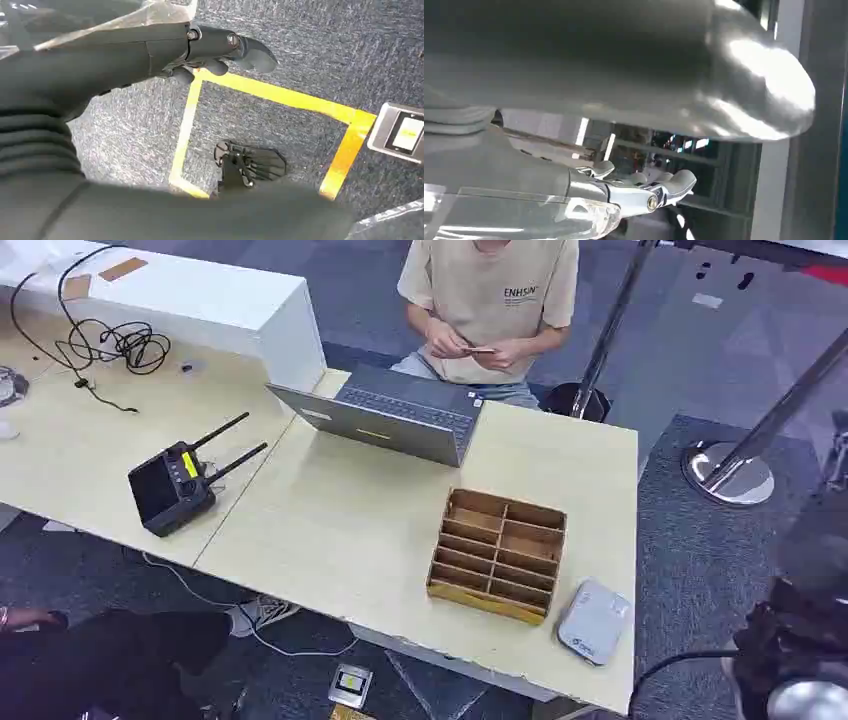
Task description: Pass the card to the sensor for recognition and then transmit it.
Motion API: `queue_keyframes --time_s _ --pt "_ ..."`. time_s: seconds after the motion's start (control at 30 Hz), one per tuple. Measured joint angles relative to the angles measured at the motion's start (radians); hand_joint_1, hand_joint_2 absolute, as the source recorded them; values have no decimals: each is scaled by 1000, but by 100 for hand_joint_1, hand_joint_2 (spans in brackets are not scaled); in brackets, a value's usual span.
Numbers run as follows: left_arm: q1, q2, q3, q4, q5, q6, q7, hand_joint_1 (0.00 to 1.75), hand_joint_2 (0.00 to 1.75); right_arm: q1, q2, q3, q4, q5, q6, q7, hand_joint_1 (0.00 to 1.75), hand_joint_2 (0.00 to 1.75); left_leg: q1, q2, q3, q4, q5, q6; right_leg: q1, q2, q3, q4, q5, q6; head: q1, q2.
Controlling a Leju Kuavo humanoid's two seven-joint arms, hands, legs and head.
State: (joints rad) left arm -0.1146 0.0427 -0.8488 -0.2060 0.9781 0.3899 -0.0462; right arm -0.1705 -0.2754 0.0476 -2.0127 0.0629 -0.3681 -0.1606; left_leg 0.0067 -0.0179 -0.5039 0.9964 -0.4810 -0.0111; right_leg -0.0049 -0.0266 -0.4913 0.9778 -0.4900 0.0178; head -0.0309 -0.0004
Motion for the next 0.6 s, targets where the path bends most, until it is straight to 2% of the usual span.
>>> queue_keyframes --time_s 0.23,0.4,0.6 --pt "0 2 -10 0 -8 -5 4 0 175 -42 0 91 5 62 16 43 0 175 0 0 0 0 0 0 0 0 0 0 0 0 0 0" --pt "0 6 -18 0 -15 -13 4 0 175 -67 -9 158 22 136 58 88 0 175 0 0 0 0 0 0 0 0 0 0 0 0 0 0" --pt "-1 10 -29 0 -21 -17 5 0 175 -94 -19 222 57 235 66 128 0 175 0 0 0 0 0 0 0 0 0 0 0 0 0 0"
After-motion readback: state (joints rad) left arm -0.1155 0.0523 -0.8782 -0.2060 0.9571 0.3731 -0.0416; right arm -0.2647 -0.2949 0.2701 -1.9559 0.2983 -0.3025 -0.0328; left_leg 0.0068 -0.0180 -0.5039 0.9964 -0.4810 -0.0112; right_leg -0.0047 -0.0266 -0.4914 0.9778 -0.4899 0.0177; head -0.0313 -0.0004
